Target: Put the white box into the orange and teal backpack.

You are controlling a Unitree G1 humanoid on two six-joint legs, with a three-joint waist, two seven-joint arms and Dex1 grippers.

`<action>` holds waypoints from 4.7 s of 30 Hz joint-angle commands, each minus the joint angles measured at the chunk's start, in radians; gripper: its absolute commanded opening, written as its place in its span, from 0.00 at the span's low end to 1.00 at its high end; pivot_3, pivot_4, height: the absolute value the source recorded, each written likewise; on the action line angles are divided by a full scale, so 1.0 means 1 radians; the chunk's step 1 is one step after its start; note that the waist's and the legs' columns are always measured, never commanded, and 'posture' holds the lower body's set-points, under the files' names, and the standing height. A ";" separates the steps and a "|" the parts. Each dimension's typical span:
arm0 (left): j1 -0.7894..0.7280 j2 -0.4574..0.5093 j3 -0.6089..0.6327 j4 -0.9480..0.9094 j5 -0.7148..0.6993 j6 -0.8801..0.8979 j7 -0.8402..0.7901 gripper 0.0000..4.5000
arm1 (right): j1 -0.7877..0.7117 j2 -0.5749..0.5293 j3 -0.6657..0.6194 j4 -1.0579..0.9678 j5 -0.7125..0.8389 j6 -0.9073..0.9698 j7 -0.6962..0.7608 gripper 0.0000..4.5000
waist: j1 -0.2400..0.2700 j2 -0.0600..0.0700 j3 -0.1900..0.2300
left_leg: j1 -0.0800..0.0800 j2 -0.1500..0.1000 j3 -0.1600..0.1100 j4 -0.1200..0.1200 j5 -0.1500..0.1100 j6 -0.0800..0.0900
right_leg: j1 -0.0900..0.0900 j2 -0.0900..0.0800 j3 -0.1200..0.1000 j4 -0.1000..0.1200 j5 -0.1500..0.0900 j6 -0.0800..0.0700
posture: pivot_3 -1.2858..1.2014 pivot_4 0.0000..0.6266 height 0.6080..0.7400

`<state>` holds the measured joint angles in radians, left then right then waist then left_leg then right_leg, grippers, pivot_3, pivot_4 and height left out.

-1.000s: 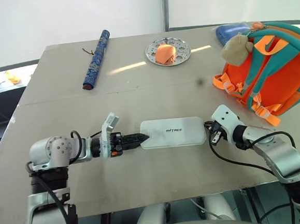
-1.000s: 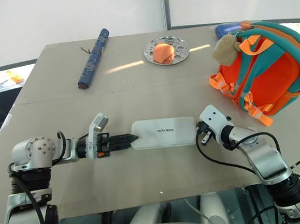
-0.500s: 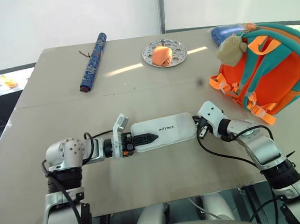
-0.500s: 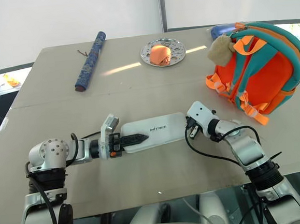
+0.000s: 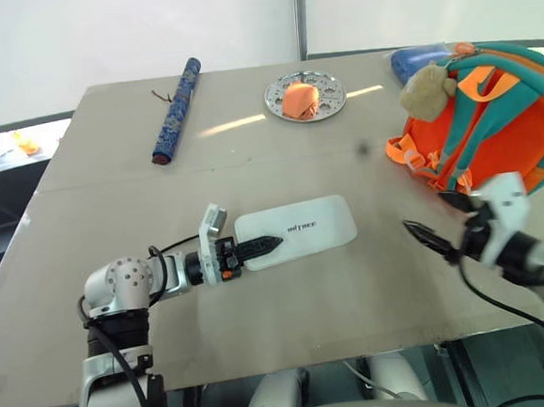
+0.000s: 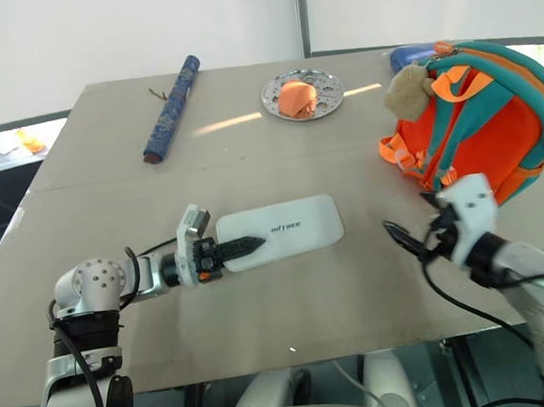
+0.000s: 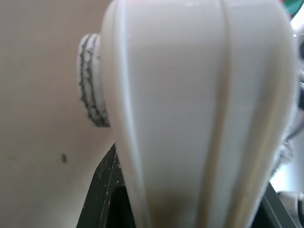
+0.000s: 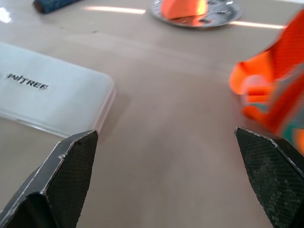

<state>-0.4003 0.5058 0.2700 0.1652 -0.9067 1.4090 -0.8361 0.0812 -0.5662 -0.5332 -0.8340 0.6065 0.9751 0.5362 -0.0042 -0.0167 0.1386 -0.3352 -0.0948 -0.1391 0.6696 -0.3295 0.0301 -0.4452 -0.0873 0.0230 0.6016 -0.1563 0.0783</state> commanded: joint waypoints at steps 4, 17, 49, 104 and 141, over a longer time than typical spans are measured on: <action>-0.043 -0.040 0.027 -0.075 -0.047 -0.036 0.019 0.24 | -0.196 -0.051 -0.127 0.075 0.046 0.226 -0.201 1.00 | -0.001 0.000 0.000 | 0.000 -0.001 0.001 0.000 0.000 0.000 | 0.000 -0.001 0.000 0.000 0.000 0.000 | 0.52 0.24 0.93; -0.073 -0.148 0.112 -0.135 -0.087 -0.074 0.165 0.24 | -0.667 -0.012 0.252 0.697 -0.186 -0.188 -0.174 0.29 | -0.006 0.000 0.000 | -0.009 0.000 -0.002 0.001 0.000 0.000 | -0.007 -0.001 -0.004 -0.004 0.000 0.000 | 0.52 0.24 0.93; -0.207 0.101 -0.140 -0.214 0.150 -0.732 -0.321 0.24 | -0.282 -0.427 0.130 0.343 0.143 -0.179 0.378 0.01 | 0.016 0.002 0.003 | -0.009 -0.002 -0.003 0.004 0.000 0.000 | -0.002 -0.004 -0.015 -0.007 0.003 -0.004 | 0.52 0.24 0.93; -0.652 0.046 -0.213 0.106 0.255 -0.291 -0.573 0.99 | -0.379 -0.304 0.275 0.371 0.215 -0.232 0.297 0.00 | -0.010 0.003 0.004 | -0.016 -0.003 -0.009 0.014 -0.001 0.002 | -0.003 -0.004 -0.020 -0.007 0.005 -0.001 | 0.52 0.24 0.93; -0.381 0.026 -0.250 0.017 0.248 -0.500 -0.258 0.01 | -0.532 -0.223 0.250 0.568 0.128 -0.059 -0.014 0.00 | -0.003 0.003 0.004 | -0.012 -0.003 -0.006 0.013 -0.001 0.002 | -0.002 -0.005 -0.016 -0.006 0.005 -0.002 | 0.52 0.24 0.93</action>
<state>-0.7968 0.5072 0.0162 0.1645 -0.6883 0.9374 -1.0903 -0.4501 -0.7825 -0.2176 -0.2914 0.7470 0.8945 0.5655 -0.0070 -0.0133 0.1424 -0.3477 -0.0982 -0.1450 0.6828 -0.3302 0.0319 -0.4472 -0.0925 0.0074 0.5950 -0.1515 0.0766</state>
